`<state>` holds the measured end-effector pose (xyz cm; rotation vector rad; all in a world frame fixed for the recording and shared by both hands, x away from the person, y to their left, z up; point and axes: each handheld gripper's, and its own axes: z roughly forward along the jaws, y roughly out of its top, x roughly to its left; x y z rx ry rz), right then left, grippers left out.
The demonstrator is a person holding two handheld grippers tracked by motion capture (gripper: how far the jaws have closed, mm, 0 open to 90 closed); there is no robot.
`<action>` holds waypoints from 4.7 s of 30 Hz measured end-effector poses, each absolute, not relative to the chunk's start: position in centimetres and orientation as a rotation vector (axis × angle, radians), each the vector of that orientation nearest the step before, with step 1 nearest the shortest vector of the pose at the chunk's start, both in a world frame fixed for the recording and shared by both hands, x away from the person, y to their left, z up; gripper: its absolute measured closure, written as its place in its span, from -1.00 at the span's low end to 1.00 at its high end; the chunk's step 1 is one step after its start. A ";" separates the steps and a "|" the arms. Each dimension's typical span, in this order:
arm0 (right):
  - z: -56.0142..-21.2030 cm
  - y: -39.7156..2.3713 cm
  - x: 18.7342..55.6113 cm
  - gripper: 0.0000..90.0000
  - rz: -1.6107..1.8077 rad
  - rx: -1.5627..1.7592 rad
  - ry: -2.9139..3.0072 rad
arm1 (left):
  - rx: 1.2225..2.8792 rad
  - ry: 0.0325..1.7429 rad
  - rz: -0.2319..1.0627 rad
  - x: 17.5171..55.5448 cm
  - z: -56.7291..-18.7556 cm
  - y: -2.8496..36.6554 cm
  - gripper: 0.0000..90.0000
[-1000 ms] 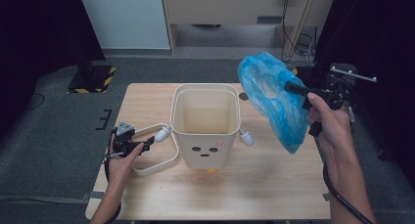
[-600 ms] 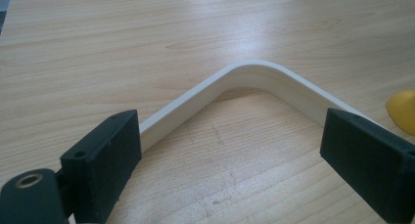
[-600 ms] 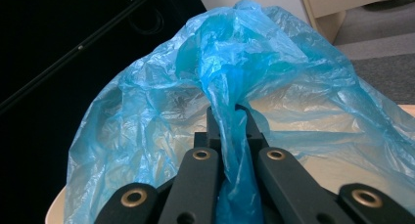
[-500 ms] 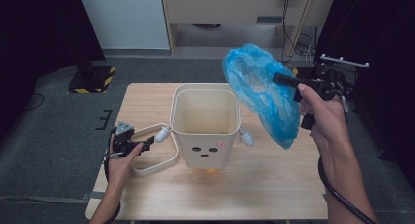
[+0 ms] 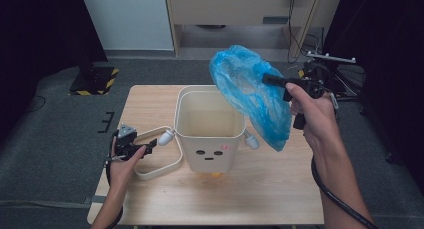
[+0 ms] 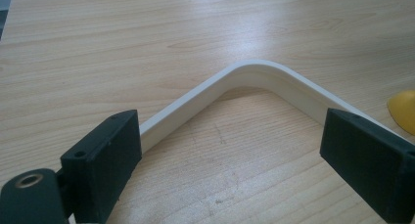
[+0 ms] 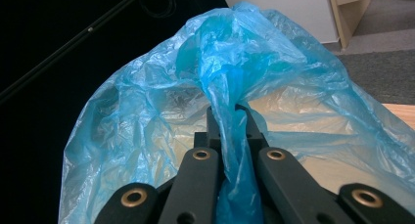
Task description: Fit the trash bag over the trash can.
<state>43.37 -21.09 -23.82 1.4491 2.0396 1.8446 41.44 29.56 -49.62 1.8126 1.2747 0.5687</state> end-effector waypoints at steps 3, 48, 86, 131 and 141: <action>-23.6 -20.4 43.4 0.98 1.840 1.441 2.056 | 1.810 1.276 0.569 41.4 -49.6 29.6 -0.83; -22.1 -10.1 39.7 0.98 1.824 1.186 2.367 | 1.798 1.281 0.574 41.4 -49.5 29.9 -0.83; -25.0 -5.6 37.9 0.98 1.537 1.078 2.617 | 1.805 1.283 0.573 41.4 -49.5 29.8 -0.83; -24.2 -3.7 39.0 0.96 1.264 1.020 2.779 | 1.806 1.281 0.570 41.4 -49.5 29.8 -0.83; -24.6 -3.2 39.5 0.93 1.209 1.072 2.832 | 1.807 1.286 0.564 41.5 -49.5 29.9 -0.83</action>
